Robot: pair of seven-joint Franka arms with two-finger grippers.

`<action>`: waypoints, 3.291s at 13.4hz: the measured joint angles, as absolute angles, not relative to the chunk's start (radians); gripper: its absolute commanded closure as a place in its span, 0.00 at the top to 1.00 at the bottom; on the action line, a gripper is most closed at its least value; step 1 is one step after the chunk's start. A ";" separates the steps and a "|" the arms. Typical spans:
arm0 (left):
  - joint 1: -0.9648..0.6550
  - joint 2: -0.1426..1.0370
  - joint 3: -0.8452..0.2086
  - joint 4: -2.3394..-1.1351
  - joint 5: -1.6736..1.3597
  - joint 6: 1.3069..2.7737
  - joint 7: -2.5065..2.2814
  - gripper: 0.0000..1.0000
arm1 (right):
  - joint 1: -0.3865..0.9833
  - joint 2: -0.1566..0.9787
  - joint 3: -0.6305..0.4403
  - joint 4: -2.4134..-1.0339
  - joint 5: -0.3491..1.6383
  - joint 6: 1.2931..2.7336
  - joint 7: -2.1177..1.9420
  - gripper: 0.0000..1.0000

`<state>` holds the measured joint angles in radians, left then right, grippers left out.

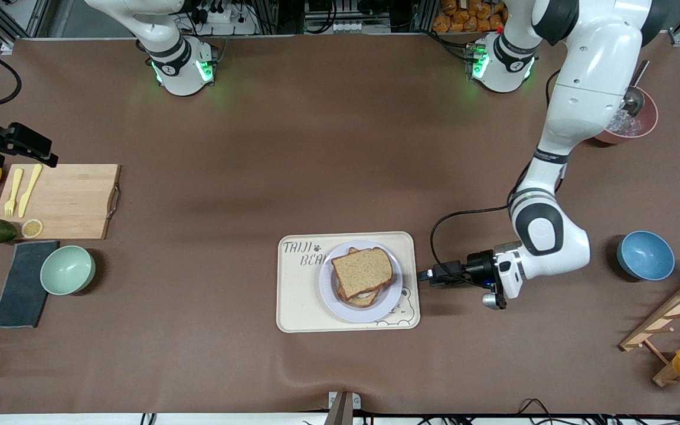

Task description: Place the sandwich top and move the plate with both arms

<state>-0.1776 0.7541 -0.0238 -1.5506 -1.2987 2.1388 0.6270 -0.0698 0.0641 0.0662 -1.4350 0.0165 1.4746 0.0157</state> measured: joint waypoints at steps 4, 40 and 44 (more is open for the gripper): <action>-0.174 0.660 -0.010 -1.548 -1.041 2.139 0.425 1.00 | -0.070 0.064 0.066 -1.435 0.016 1.475 0.016 1.00; 0.029 0.004 -0.074 -1.532 -0.018 1.505 0.024 1.00 | -0.070 0.068 0.065 -1.443 0.016 1.476 0.016 1.00; 0.032 0.001 -0.074 -1.533 -0.009 1.504 0.019 1.00 | -0.070 0.068 0.065 -1.443 0.016 1.476 0.016 1.00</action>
<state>0.0323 0.0015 -0.0737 -1.5329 -0.0095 1.5036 0.0193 -0.0705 0.0682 0.0649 -1.4427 0.0165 1.4760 0.0157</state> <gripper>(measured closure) 0.000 0.000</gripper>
